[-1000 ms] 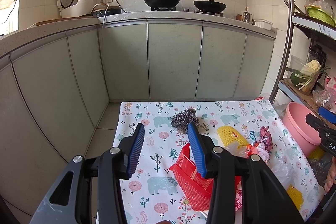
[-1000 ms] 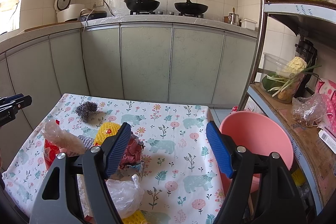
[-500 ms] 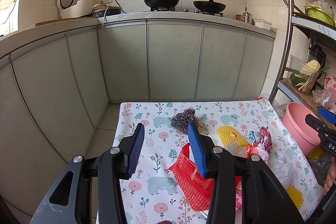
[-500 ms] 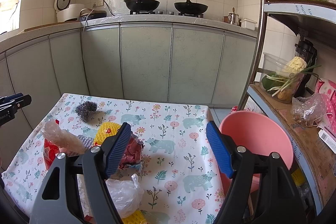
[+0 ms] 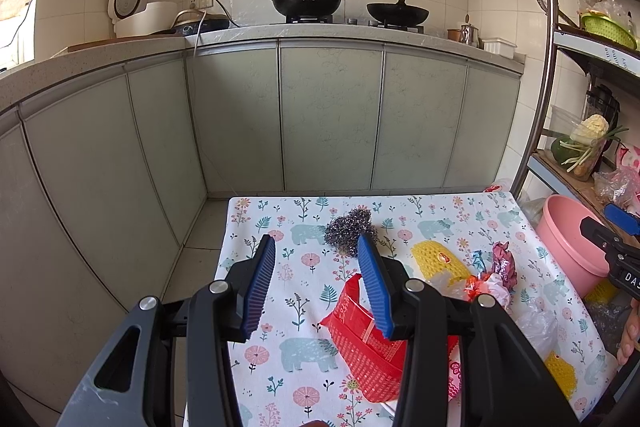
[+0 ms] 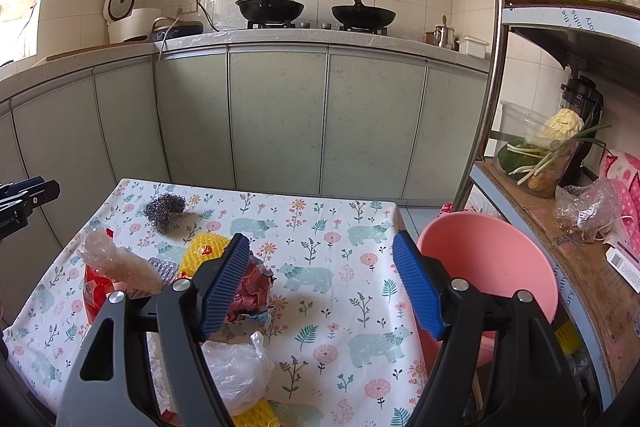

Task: Collect trash

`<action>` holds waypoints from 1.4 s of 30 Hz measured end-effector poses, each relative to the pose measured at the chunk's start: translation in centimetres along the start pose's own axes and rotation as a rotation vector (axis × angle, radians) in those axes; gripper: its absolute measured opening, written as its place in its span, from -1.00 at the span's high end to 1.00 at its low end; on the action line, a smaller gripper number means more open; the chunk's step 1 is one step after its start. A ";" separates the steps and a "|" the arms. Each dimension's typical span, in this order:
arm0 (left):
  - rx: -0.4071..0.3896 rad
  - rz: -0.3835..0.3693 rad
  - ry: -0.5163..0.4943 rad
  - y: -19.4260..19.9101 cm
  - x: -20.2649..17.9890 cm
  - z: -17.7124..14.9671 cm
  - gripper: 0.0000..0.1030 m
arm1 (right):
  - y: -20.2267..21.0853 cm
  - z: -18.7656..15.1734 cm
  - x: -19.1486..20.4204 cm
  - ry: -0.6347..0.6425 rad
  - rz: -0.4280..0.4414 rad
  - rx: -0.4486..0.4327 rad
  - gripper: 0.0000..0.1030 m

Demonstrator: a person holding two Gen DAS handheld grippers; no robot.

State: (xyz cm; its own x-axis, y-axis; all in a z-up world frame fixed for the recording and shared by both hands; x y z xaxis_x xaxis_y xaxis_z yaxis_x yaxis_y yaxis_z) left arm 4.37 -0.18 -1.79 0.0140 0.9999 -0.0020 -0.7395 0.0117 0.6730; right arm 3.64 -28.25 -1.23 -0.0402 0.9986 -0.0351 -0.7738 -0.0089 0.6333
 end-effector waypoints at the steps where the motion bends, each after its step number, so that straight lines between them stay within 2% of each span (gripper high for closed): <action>1: -0.001 -0.001 -0.001 0.0 0.0 0.1 0.18 | 0.0 0.0 0.0 0.000 0.000 0.000 -0.45; 19: -0.011 -0.014 -0.010 0.4 0.1 -0.2 0.18 | 0.6 0.2 -0.2 0.000 0.000 -0.008 -0.45; 25: -0.031 -0.051 0.000 0.8 0.4 -0.3 0.18 | 0.7 0.2 -0.2 -0.001 0.005 -0.011 -0.45; 29: -0.012 -0.083 0.007 0.5 0.6 -0.7 0.12 | 0.4 -0.1 0.0 0.000 0.023 -0.006 -0.45; 33: 0.031 -0.132 0.005 -0.1 0.6 -1.6 0.12 | -0.1 -0.5 0.1 0.000 0.050 0.011 -0.45; 36: 0.058 -0.230 -0.005 -0.1 0.0 -2.4 0.12 | -0.5 -1.0 0.2 0.007 0.057 0.022 -0.45; 39: 0.060 -0.296 -0.052 0.2 -1.5 -2.7 0.12 | -0.7 -1.5 0.2 0.007 0.072 0.033 -0.45; 42: 0.064 -0.329 -0.109 0.1 -3.4 -2.8 0.12 | -0.9 -1.9 0.3 0.002 0.101 0.045 -0.45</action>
State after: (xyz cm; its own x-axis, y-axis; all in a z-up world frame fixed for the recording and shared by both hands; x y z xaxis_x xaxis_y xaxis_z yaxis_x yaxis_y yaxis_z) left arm 2.36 -3.58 -3.83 0.3187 0.9359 -0.1500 -0.6398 0.3292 0.6945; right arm 3.14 -28.07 -3.27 -0.1175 0.9926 0.0293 -0.7364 -0.1069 0.6680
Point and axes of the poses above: each gripper's, at about its wrist camera, not at the fingertips, and y roughly against the way its jaws point, x to its left, z to its top, the point moved 6 cm from there along -y, roughly the way its jaws point, and after that the axes turned 11 degrees about x, right-handed, at the moved point
